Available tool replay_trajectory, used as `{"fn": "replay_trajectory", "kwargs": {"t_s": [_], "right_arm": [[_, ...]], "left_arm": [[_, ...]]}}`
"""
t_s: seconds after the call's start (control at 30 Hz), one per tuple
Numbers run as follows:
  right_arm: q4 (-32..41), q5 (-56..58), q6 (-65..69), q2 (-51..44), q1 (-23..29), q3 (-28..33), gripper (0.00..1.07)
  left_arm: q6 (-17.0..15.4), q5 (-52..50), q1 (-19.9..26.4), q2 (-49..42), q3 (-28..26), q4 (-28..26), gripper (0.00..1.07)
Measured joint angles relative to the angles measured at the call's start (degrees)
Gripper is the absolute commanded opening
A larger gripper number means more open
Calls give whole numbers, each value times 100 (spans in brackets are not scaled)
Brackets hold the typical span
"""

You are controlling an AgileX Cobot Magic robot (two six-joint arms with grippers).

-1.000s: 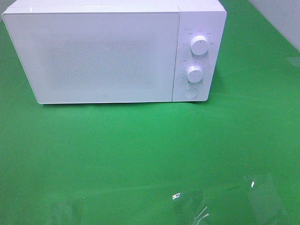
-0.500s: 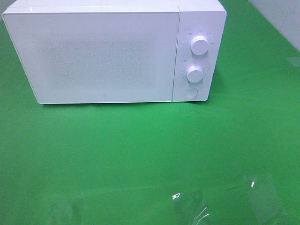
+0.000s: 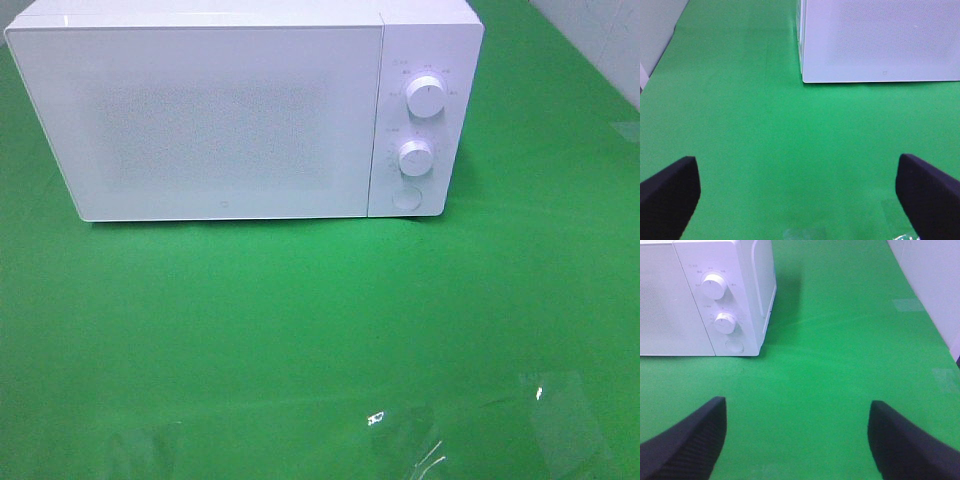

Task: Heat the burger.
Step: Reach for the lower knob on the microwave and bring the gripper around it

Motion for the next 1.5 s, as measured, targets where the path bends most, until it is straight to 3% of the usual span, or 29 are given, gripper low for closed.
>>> {"fn": "replay_trajectory", "kwargs": {"t_s": [0.47,1.17,1.33,1.37,1.47,1.5], "right_arm": [[0,-2979,11,1725,0,716,74],[74,-6537,-80,4503,0,871,71],[670,-7214,-682,5231,46,888,71],[1112,-7483,-1123,5512,229,888,71],[1530,-7695,-1604,5724,504,888,71],[1914,-7907,-2091,5953,859,888,71]], "left_arm": [[0,0,0,0,0,0,100],[0,0,0,0,0,0,100],[0,0,0,0,0,0,100],[0,0,0,0,0,0,100],[0,0,0,0,0,0,100],[0,0,0,0,0,0,100]]}}
